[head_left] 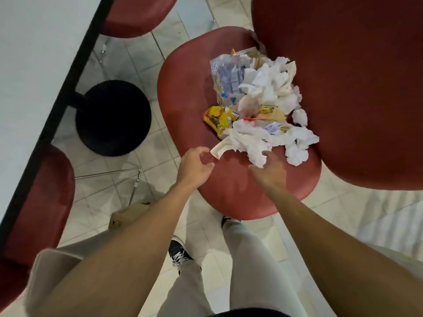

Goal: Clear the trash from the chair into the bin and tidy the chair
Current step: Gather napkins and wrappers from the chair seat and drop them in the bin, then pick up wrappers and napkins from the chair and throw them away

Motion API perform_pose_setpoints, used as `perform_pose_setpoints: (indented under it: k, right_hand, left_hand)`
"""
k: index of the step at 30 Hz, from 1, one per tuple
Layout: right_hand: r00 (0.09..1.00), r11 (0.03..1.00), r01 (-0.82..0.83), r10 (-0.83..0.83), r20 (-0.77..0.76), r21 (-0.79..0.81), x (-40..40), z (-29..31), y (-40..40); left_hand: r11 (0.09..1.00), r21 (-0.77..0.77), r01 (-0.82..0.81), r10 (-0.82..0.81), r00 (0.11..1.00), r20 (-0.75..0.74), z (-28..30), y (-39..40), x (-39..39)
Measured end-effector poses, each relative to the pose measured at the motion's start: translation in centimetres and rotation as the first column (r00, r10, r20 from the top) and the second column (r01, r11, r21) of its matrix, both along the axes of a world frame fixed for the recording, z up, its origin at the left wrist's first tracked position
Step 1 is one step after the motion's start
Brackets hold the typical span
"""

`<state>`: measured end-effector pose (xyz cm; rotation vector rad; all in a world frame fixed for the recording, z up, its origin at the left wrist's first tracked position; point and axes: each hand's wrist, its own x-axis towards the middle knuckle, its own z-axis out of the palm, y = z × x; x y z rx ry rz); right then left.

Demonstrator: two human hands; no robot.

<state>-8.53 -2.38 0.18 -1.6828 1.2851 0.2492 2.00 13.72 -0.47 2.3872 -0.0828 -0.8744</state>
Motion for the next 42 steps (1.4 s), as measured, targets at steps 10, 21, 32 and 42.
perform_pose_setpoints:
  k: [10, 21, 32, 42]
  right_hand:
    - [0.999, 0.992, 0.041, -0.04, -0.01, 0.123, 2.7, -6.6, -4.0]
    - [0.987, 0.985, 0.141, -0.132, 0.094, -0.096, 0.8, -1.8, -3.7]
    - [0.953, 0.904, 0.25, -0.168, 0.251, -0.347, -1.0, 7.3, 0.2]
    - [0.916, 0.922, 0.26, -0.141, 0.375, -0.288, -2.6, 11.5, 8.3]
  left_hand:
    - [0.972, 0.186, 0.141, -0.136, 0.99, -0.04, -7.0, -6.4, 2.5]
    - [0.987, 0.158, 0.034, -0.038, 0.999, 0.021, -1.9, -4.8, 1.1]
    - [0.999, 0.039, -0.009, 0.005, 0.995, 0.1, 6.2, 1.1, -1.0]
    - [0.992, -0.056, -0.113, 0.118, 0.988, 0.099, 10.6, 9.7, -4.0]
